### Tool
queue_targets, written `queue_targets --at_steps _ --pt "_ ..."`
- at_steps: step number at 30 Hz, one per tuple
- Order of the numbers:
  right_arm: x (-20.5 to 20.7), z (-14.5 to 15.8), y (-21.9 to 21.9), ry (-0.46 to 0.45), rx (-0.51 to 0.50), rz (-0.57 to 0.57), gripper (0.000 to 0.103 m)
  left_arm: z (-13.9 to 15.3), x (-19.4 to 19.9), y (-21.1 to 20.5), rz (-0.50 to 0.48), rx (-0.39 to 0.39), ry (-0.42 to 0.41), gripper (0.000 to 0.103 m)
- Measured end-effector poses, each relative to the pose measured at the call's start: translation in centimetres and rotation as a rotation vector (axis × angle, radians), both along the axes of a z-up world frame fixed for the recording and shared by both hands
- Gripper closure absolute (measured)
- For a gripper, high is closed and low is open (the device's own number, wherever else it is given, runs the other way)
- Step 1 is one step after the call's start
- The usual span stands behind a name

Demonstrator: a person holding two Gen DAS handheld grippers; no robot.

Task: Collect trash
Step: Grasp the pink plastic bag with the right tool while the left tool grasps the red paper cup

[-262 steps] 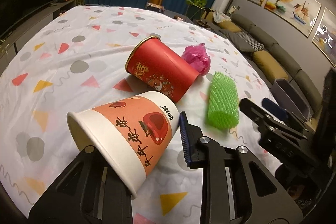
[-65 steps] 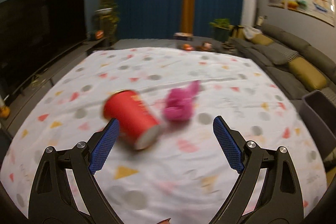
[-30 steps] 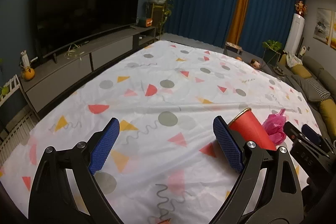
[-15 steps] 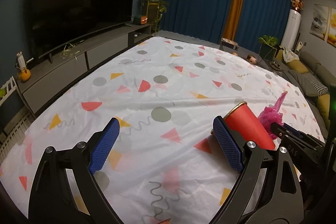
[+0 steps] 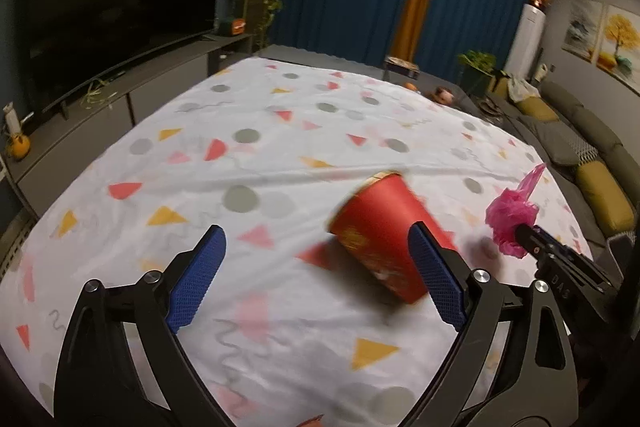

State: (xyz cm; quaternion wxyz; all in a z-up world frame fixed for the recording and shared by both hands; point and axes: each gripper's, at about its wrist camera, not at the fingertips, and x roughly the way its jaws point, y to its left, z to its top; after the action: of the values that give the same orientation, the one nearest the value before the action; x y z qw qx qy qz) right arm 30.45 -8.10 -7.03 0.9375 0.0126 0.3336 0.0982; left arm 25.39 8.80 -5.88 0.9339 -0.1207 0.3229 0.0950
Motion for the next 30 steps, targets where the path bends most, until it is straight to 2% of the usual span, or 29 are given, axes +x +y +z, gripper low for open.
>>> queue_targets --at_steps 8,12,17,24,26,30 --pt "-3.4 1.6 -3.0 -0.061 0.010 -0.028 0.086 -0.5 2.8 -4.4 -0.043 0.010 0.068 0.012" --pt "-4.7 2.0 -4.0 -0.078 0.012 -0.027 0.086 -1.2 3.9 -5.0 -0.038 0.021 0.095 0.012" --pt "-5.5 2.1 -5.2 -0.083 0.026 -0.032 0.086 -1.7 4.7 -4.8 -0.030 -0.008 0.116 0.013" --pt "-6.3 1.7 -6.1 -0.079 0.034 -0.035 0.086 -2.8 5.2 -4.1 -0.051 -0.076 0.143 0.028" --pt "-6.4 1.6 -6.2 -0.078 0.036 -0.033 0.086 -3.1 5.3 -4.0 -0.065 -0.096 0.148 0.035" --pt "-6.5 1.7 -6.3 -0.080 0.034 -0.032 0.086 -3.3 5.1 -4.0 -0.079 -0.108 0.135 0.038"
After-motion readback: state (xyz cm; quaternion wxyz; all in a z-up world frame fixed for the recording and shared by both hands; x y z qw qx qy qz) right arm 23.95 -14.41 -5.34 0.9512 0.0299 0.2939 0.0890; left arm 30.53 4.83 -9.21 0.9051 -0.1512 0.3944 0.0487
